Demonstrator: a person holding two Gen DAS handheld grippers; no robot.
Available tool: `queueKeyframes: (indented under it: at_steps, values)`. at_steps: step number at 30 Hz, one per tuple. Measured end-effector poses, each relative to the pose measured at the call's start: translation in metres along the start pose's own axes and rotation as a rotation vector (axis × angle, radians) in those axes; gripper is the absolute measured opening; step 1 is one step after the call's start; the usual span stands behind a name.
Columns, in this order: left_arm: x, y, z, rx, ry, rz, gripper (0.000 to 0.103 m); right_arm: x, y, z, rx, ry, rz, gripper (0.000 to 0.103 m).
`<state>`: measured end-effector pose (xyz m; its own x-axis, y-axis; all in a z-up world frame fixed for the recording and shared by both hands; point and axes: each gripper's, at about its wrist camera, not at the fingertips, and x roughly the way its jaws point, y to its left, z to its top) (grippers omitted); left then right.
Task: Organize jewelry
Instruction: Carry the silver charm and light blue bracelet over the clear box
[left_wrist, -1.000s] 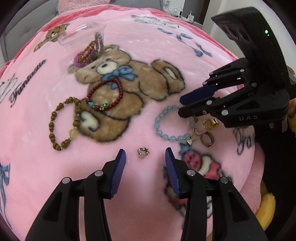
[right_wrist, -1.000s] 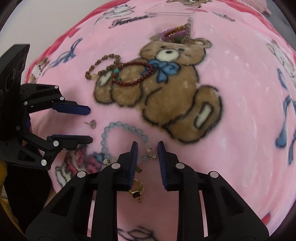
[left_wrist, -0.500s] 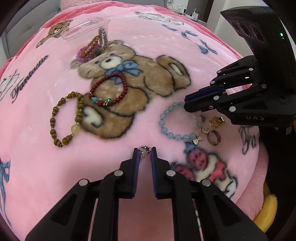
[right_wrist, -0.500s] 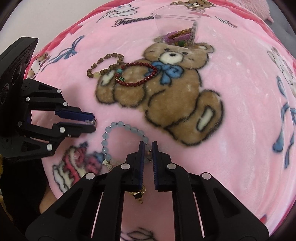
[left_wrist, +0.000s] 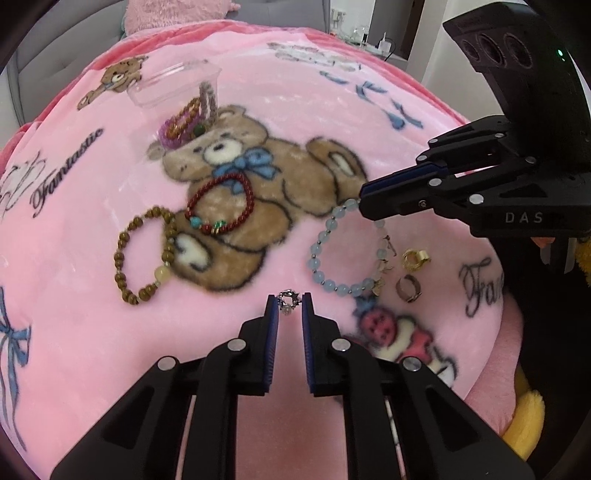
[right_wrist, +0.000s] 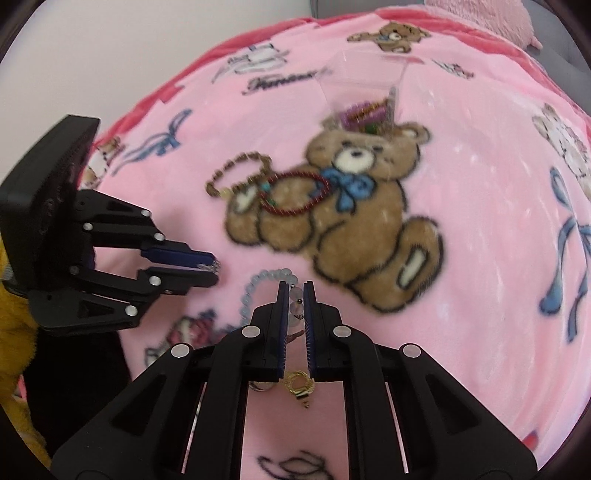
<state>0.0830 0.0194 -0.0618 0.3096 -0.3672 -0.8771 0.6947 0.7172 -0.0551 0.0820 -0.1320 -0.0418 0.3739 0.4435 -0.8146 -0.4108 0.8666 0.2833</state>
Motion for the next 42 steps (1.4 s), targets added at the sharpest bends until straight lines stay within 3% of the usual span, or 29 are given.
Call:
queueKeyframes:
  at_steps: [14, 19, 26, 36, 42]
  values:
    - [-0.039, 0.01, 0.04, -0.09, -0.213, 0.012, 0.013, -0.057, -0.022, 0.045, 0.056, -0.194, -0.014, 0.008]
    - [-0.047, 0.029, 0.065, -0.175, -0.313, -0.005, 0.013, -0.075, -0.034, 0.066, 0.066, -0.253, -0.002, 0.008]
    - [-0.055, 0.067, 0.108, -0.232, -0.397, -0.001, 0.013, -0.091, -0.041, 0.113, 0.002, -0.336, -0.063, 0.008]
    - [-0.042, 0.112, 0.146, -0.289, -0.402, -0.052, 0.013, -0.081, -0.041, 0.163, -0.043, -0.364, -0.063, 0.008]
    - [-0.021, 0.127, 0.158, -0.302, -0.364, -0.026, 0.013, -0.053, -0.038, 0.18, -0.086, -0.324, -0.094, 0.008]
